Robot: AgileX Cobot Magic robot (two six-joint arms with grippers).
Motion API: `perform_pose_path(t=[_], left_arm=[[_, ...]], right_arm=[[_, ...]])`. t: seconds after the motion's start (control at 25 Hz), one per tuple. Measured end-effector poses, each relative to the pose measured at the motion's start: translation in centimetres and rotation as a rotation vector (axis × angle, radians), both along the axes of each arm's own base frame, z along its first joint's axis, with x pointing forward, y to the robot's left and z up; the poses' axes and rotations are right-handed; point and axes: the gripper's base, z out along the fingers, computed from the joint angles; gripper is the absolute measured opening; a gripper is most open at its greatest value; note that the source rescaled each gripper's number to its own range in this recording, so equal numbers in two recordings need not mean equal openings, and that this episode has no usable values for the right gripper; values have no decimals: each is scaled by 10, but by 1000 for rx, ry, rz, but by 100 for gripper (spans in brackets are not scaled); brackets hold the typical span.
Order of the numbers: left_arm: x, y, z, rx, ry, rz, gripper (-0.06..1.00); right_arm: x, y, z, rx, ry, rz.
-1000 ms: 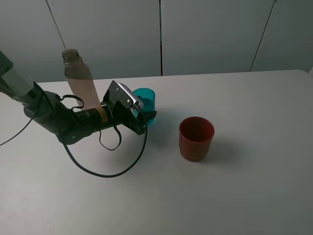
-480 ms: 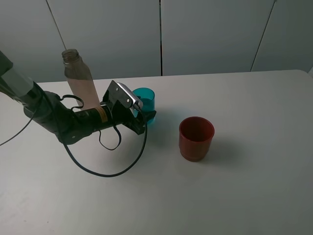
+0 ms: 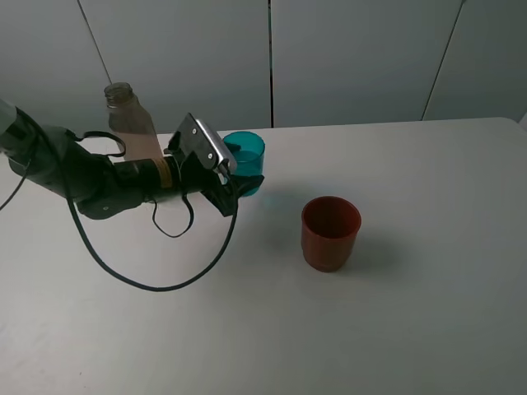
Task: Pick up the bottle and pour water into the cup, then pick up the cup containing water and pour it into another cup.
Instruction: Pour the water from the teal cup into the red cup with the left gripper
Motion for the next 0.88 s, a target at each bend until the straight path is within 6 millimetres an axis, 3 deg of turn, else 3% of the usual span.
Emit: perform_pose_path(t=[0.52,0.88], left_arm=[[-15,-7,53,198,-139,-143,31],[-34,-28,63,315,-194,-233,31]], right_arm=[[0,0,0,0,0,0],[0,0,0,0,0,0]])
